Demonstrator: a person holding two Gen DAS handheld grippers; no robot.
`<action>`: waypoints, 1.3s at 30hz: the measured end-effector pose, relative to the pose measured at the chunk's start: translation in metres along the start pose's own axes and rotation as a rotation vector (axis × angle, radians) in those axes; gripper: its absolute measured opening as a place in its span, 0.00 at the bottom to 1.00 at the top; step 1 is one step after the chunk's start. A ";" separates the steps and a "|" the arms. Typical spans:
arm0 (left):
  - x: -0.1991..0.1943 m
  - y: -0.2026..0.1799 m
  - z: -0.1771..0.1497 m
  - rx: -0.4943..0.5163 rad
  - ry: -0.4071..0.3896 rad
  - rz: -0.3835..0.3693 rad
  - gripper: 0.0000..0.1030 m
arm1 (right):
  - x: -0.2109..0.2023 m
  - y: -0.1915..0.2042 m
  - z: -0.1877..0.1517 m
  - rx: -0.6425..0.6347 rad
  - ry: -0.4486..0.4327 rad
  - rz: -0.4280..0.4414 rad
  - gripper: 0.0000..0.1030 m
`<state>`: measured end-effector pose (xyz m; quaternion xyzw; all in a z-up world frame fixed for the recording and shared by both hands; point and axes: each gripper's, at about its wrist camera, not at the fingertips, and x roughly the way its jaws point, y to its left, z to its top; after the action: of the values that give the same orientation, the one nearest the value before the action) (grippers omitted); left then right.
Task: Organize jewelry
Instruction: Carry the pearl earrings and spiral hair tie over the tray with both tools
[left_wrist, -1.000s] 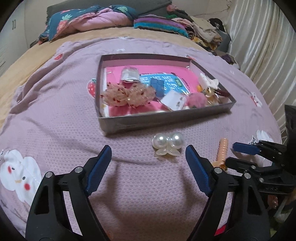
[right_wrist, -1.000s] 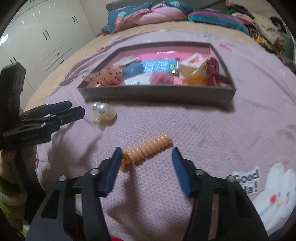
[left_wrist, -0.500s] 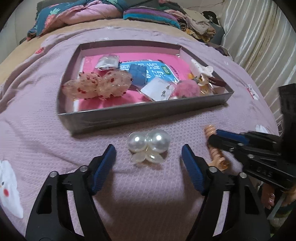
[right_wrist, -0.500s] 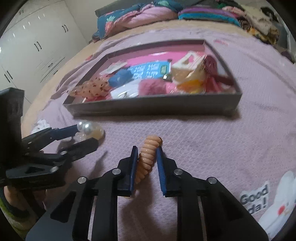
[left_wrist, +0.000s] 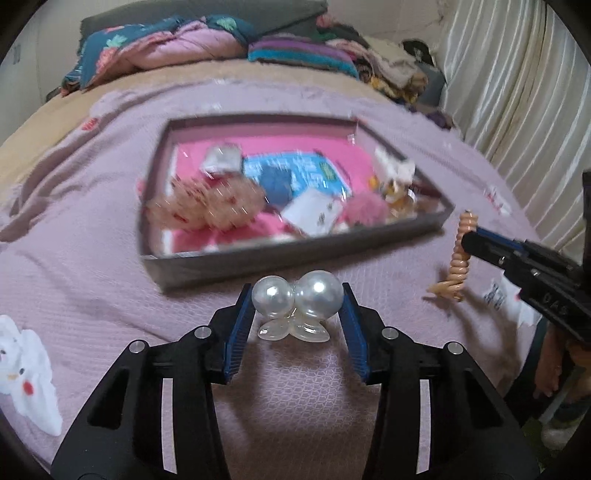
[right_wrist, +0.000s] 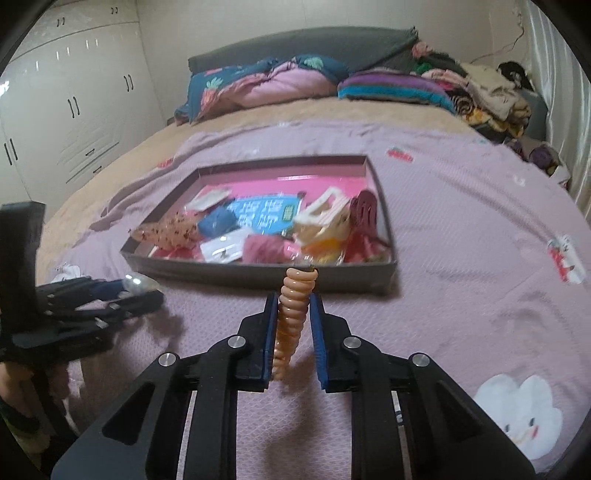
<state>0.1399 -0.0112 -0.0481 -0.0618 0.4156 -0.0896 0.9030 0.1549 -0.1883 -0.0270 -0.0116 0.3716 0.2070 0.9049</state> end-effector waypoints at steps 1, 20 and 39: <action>-0.005 0.003 0.003 -0.010 -0.015 0.004 0.36 | -0.003 0.001 0.002 -0.005 -0.013 -0.005 0.16; -0.032 0.047 0.060 -0.106 -0.138 0.082 0.36 | -0.032 0.010 0.053 -0.069 -0.166 -0.019 0.16; 0.020 0.036 0.091 -0.065 -0.082 0.065 0.36 | -0.027 0.017 0.100 -0.098 -0.245 -0.009 0.16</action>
<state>0.2258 0.0231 -0.0114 -0.0811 0.3827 -0.0444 0.9192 0.1978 -0.1647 0.0662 -0.0323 0.2479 0.2207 0.9428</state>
